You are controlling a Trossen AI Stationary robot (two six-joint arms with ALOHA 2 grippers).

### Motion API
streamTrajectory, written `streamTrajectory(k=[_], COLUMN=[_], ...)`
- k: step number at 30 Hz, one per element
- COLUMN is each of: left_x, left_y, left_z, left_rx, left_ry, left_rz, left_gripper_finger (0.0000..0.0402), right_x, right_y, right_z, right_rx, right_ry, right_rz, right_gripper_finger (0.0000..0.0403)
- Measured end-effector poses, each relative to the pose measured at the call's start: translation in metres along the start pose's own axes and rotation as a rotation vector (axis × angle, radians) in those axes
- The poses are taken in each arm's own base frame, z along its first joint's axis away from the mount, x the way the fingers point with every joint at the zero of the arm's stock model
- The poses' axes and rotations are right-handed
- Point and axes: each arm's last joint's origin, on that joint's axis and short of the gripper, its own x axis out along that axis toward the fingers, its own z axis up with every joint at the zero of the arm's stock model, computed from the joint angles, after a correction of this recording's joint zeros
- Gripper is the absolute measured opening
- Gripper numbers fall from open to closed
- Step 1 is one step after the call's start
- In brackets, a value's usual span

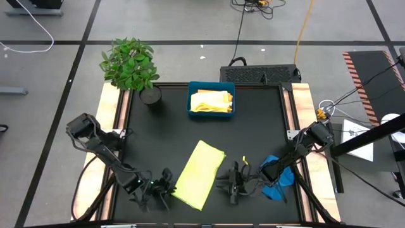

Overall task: Fold microfiber towels
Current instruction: Fold the green microfiber towel

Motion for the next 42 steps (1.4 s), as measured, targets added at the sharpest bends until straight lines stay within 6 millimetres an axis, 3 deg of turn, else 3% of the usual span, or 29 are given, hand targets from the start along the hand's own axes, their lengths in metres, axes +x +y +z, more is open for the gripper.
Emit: streamTrajectory(k=[8, 14, 18, 23, 28, 35, 42], left_x=[-0.041, -0.053, -0.047, -0.034, -0.026, -0.015, -0.010], left_y=[-0.011, -0.002, 0.002, 0.010, 0.006, -0.008, -0.017], left_z=[0.055, 0.067, 0.059, 0.034, 0.009, -0.014, -0.013], left_rx=[0.131, 0.175, 0.176, 0.127, 0.191, 0.311, 0.425], left_ry=[-0.088, -0.042, 0.020, 0.158, 0.241, 0.187, 0.040], left_rz=[0.033, 0.168, 0.132, 0.132, 0.088, -0.008, -0.041], left_gripper_finger=[0.0076, 0.0078, 0.0103, 0.0172, 0.0225, 0.0268, 0.0271], right_x=[0.001, 0.001, 0.000, 0.000, 0.000, 0.000, 0.000], right_y=[-0.003, -0.003, -0.003, -0.003, -0.003, -0.004, -0.005], right_z=[0.000, 0.000, -0.001, -0.002, -0.002, -0.001, -0.001], right_rx=[0.008, 0.034, 0.035, 0.033, 0.032, 0.015, 0.011], right_ry=[-0.013, -0.011, -0.004, -0.001, -0.002, -0.017, -0.025], right_rz=[-0.050, -0.059, -0.061, -0.063, -0.063, -0.093, -0.109], right_gripper_finger=[0.0141, 0.0141, 0.0141, 0.0141, 0.0141, 0.0141, 0.0141])
